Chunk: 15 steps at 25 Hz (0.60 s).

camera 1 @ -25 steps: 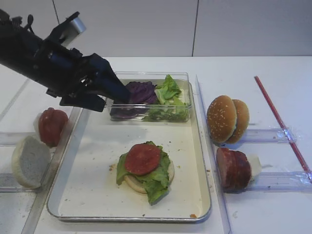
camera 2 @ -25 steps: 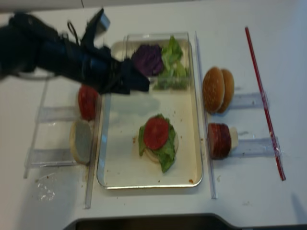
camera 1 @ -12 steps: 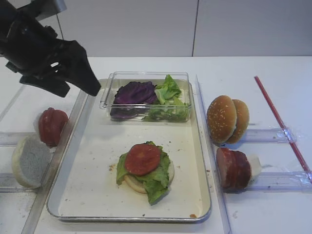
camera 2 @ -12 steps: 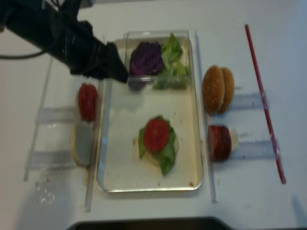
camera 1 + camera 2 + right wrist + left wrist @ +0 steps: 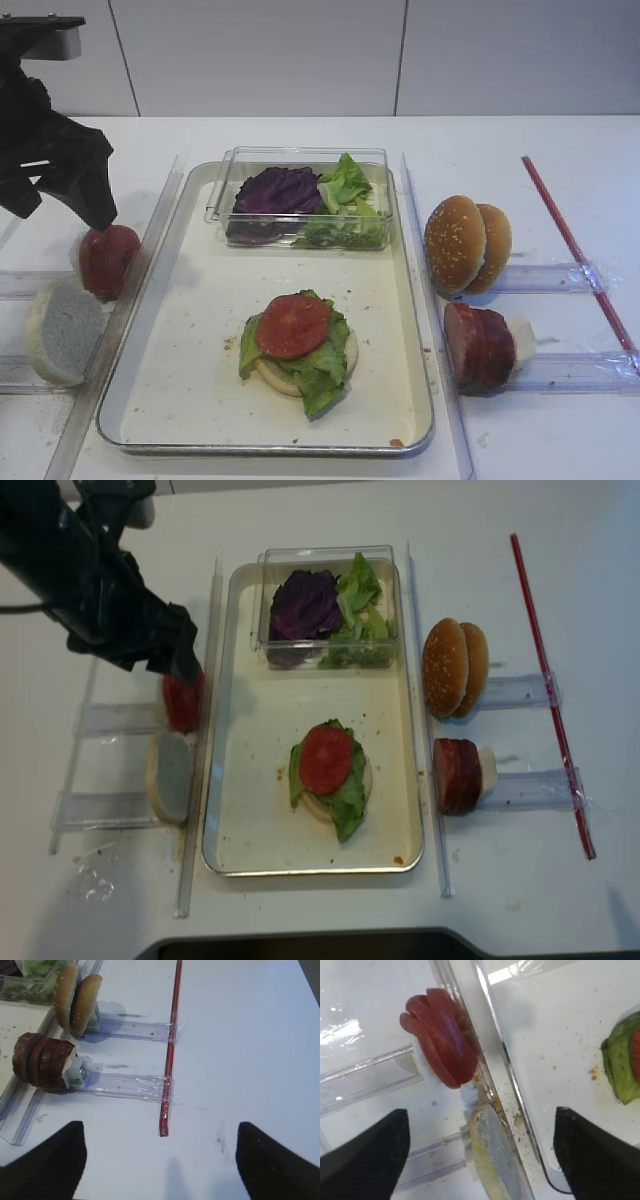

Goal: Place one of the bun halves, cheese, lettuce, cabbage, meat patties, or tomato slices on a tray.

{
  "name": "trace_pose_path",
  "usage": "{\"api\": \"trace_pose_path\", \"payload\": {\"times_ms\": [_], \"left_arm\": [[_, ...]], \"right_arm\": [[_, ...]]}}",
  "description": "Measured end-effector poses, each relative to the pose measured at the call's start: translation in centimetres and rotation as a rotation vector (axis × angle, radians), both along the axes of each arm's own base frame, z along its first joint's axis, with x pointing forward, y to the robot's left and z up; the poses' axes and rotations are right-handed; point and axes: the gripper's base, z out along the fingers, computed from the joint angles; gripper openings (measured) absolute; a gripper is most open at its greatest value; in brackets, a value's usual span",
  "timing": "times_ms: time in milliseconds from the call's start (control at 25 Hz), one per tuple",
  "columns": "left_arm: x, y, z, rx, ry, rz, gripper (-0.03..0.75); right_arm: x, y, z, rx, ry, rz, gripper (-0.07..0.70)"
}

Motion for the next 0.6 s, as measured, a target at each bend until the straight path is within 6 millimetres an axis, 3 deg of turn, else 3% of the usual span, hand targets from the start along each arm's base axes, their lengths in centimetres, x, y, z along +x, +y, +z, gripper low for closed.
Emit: {"api": "trace_pose_path", "payload": {"times_ms": [320,600], "left_arm": [[-0.9,0.9,1.0,0.082,-0.017,0.026,0.521],[-3.1,3.6,1.7,0.105,-0.048,0.138,0.508]], "right_arm": [[0.0,0.0,0.0,0.0,0.0,0.0,0.616],[0.0,0.0,0.0,0.0,0.0,0.0,0.616]]}}
